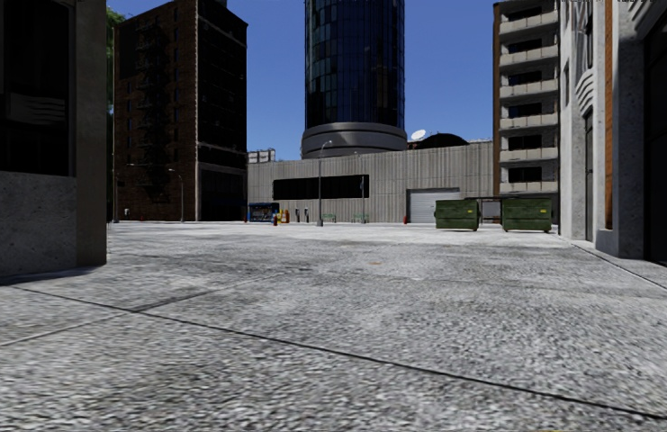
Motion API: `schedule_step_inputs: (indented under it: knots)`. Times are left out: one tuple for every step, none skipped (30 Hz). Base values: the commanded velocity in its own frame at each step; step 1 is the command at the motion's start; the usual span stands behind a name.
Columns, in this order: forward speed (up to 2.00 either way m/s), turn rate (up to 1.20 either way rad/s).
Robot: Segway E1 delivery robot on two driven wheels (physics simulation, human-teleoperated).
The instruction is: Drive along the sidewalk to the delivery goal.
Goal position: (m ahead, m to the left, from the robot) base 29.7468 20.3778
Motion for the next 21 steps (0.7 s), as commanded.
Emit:
schedule_step_inputs:
  knots:
    - [2.0,0.0]
    - [2.0,0.0]
    - [2.0,0.0]
    - [2.0,0.0]
    - [2.0,0.0]
    - [2.0,0.0]
    - [2.0,0.0]
    - [2.0,0.0]
    - [2.0,0.0]
    - [2.0,0.0]
    - [2.0,0.0]
    - [2.0,0.0]
    - [2.0,0.0]
    - [2.0,0.0]
    - [2.0,0.0]
    - [2.0,0.0]
    - [2.0,0.0]
    - [2.0,0.0]
    - [2.0,0.0]
    - [2.0,0.09]
    - [2.0,0.09]
